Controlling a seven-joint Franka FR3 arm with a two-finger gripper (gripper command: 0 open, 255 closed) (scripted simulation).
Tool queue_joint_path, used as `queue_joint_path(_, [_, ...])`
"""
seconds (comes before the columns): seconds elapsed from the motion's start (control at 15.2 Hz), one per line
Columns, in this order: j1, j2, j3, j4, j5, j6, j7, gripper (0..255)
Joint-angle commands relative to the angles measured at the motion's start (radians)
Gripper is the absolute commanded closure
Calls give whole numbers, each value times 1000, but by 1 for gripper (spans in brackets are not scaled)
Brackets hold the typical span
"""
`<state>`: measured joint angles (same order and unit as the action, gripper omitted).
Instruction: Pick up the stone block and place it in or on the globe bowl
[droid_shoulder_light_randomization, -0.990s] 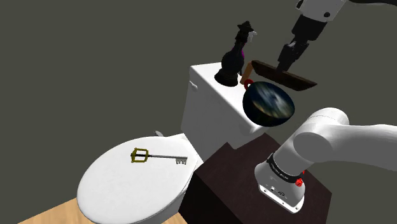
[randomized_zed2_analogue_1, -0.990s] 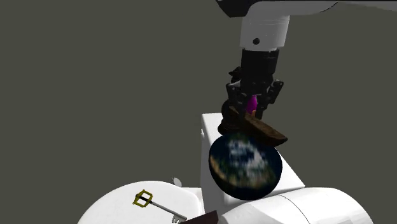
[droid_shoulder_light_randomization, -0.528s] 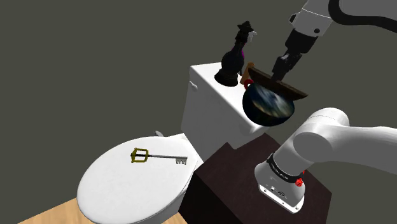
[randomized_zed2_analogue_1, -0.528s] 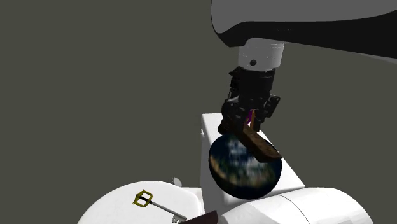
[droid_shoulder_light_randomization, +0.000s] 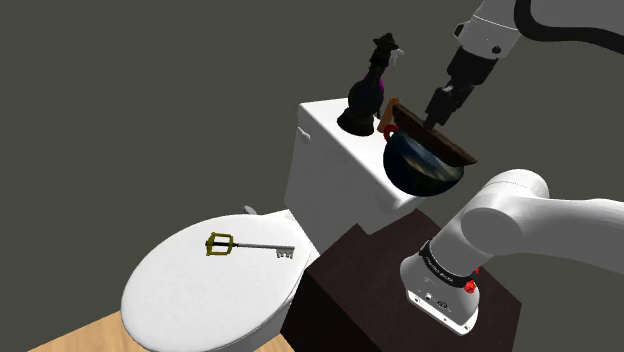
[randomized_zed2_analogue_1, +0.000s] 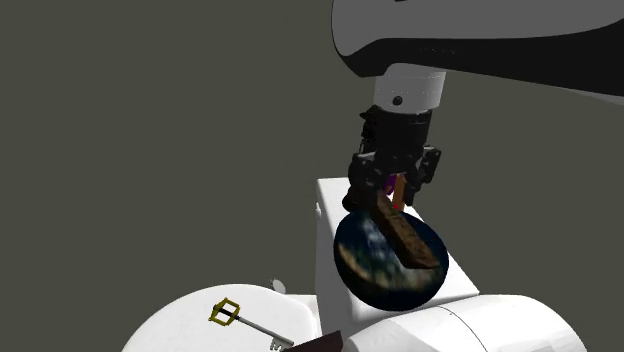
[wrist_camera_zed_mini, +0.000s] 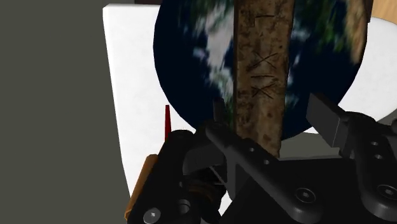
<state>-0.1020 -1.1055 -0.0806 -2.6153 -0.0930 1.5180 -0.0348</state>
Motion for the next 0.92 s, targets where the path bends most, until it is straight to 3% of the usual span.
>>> queue_joint_path(0.0, [0, 0, 0, 0, 0, 0, 0, 0])
queue_joint_path(0.26, [0, 0, 0, 0, 0, 0, 0, 0])
queue_joint_path(0.53, [5, 54, 10, 153, 10, -99, -2, 0])
queue_joint_path(0.86, [5, 54, 10, 153, 10, -99, -2, 0])
